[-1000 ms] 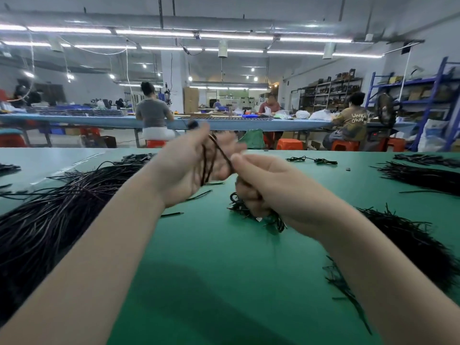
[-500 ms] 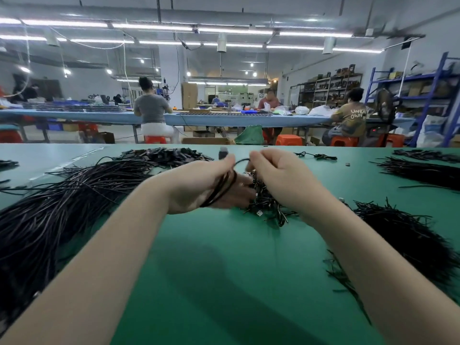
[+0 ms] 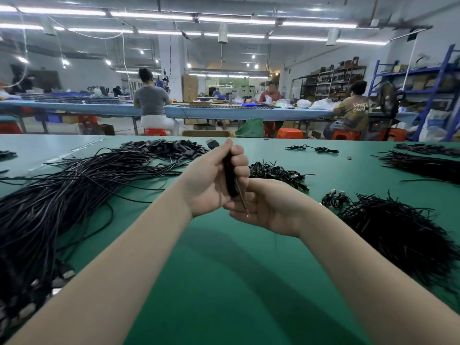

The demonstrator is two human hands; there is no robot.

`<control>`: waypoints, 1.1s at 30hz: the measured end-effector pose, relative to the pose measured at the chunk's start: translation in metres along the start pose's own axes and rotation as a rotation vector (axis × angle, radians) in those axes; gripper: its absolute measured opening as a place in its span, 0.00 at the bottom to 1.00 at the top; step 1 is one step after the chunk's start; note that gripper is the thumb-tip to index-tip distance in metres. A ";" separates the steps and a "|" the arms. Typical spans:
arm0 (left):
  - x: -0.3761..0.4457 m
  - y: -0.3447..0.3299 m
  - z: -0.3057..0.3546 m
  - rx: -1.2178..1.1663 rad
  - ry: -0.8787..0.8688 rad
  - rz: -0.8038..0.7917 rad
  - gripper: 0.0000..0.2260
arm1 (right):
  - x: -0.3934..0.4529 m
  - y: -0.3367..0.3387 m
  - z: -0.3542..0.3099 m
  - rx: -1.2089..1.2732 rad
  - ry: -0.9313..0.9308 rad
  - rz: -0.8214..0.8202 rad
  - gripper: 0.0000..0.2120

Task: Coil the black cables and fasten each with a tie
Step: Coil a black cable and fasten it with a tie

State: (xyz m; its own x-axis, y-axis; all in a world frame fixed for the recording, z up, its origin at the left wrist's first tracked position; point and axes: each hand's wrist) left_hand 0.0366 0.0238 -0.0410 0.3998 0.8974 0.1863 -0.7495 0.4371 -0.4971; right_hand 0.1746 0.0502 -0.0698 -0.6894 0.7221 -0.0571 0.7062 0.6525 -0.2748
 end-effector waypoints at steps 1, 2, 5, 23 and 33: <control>0.001 0.002 -0.003 0.017 0.025 0.000 0.16 | 0.000 0.002 0.002 -0.017 0.003 0.041 0.09; 0.001 0.005 -0.005 0.050 0.052 0.007 0.16 | 0.000 0.005 0.004 -0.032 0.002 0.075 0.08; 0.000 0.013 -0.001 0.222 0.139 0.066 0.15 | 0.001 0.012 0.008 -0.031 -0.022 0.090 0.07; 0.014 0.028 -0.030 0.422 0.034 0.238 0.17 | 0.003 0.000 0.019 -0.544 0.057 -0.026 0.14; 0.012 0.032 -0.033 0.455 0.118 0.197 0.17 | 0.004 0.007 0.022 -0.604 0.034 -0.049 0.11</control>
State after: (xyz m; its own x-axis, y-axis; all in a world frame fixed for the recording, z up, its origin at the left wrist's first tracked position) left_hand 0.0352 0.0469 -0.0826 0.2646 0.9642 0.0160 -0.9602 0.2650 -0.0888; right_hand 0.1733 0.0526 -0.0936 -0.7252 0.6881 -0.0243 0.6471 0.6932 0.3175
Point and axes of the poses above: each hand's wrist, its own x-axis towards the middle knuckle, its own y-axis out of the back of the hand, z = x × y, and after that the axes turned 6 degrees about -z, right-handed
